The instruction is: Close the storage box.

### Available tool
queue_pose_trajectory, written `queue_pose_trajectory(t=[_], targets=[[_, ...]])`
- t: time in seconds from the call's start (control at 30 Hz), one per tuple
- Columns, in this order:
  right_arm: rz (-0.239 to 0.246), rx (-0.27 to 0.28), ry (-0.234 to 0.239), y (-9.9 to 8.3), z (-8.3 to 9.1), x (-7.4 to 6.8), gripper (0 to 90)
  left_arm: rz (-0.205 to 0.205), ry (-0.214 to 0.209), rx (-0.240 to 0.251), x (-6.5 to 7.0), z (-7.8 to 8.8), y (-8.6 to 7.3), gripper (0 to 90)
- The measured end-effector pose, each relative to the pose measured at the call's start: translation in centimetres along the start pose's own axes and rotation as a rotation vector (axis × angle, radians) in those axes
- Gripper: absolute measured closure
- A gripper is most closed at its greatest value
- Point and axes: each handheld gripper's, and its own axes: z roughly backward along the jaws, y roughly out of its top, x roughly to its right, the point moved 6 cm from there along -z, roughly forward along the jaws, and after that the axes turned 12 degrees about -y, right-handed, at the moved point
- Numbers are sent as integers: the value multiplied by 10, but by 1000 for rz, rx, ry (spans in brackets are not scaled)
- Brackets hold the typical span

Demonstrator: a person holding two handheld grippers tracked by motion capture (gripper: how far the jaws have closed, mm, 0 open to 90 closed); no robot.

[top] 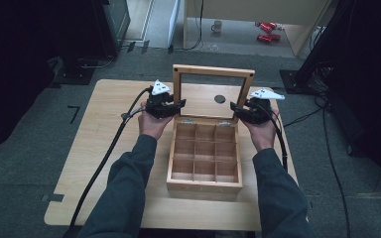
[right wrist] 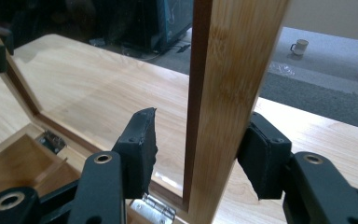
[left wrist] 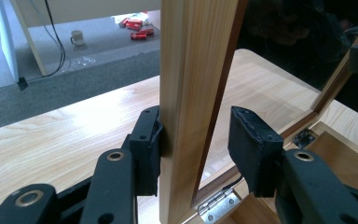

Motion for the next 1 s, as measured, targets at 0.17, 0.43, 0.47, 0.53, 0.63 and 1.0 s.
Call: queue_pose_trajectory(t=[0.17, 0.43, 0.47, 0.53, 0.63, 1.0], targets=[[54, -3, 1, -1, 12, 0, 493, -11, -1, 7, 3, 3, -2, 555], [53, 31, -4, -3, 29, 6, 591, -22, 1, 16, 7, 6, -4, 553], [48, 36, -3, -4, 32, 8, 627, -24, 1, 15, 7, 6, -4, 553], [48, 38, -3, -4, 33, 8, 635, -26, 2, 14, 7, 6, -4, 553], [68, 37, -20, -4, 35, 8, 676, -28, -1, 14, 9, 7, -5, 552], [72, 41, -45, -7, 39, 7, 717, -41, 3, 19, 10, 18, -11, 558]])
